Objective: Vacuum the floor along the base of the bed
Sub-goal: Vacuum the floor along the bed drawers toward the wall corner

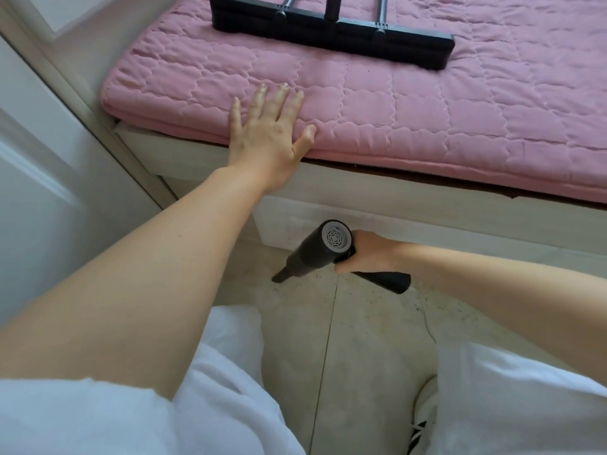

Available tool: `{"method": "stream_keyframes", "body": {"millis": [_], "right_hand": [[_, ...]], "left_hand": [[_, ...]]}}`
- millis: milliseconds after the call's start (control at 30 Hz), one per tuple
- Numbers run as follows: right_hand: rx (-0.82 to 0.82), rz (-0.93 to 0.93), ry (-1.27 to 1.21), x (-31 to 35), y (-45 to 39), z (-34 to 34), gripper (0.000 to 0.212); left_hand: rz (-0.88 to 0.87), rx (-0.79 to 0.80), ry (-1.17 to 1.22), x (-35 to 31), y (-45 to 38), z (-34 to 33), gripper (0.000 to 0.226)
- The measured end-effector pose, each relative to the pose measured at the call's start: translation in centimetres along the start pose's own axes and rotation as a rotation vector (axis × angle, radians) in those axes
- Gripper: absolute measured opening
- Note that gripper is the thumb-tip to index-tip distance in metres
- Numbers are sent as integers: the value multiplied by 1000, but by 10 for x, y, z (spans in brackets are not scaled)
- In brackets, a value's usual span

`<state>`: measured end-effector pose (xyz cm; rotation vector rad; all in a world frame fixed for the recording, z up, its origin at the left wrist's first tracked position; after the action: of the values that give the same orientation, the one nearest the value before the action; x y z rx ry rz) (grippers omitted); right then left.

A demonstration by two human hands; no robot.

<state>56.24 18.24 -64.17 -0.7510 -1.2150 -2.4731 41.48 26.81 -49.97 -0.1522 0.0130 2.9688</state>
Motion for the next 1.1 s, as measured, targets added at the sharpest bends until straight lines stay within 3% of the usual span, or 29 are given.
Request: {"method": "stream_keyframes", "body": {"millis": [367,1100], "right_hand": [[54,10,115,11,21,-12,24],[-62,-94,118,-32,37,6,32]], "left_hand": [[31,143,24,-4,36,8,65],[-39,62,-19,-19,-7,2,64]]}}
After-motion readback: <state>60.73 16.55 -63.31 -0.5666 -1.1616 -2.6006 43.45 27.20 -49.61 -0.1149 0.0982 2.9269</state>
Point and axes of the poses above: each hand's wrist, its own y-axis away from the middle knuckle, its own z-axis out of the back of the hand, x = y × z, the point moved 8 cm from there along -y, towards the middle knuckle, and after that the axes turned 11 degrees about x, right-handed, at the moved point
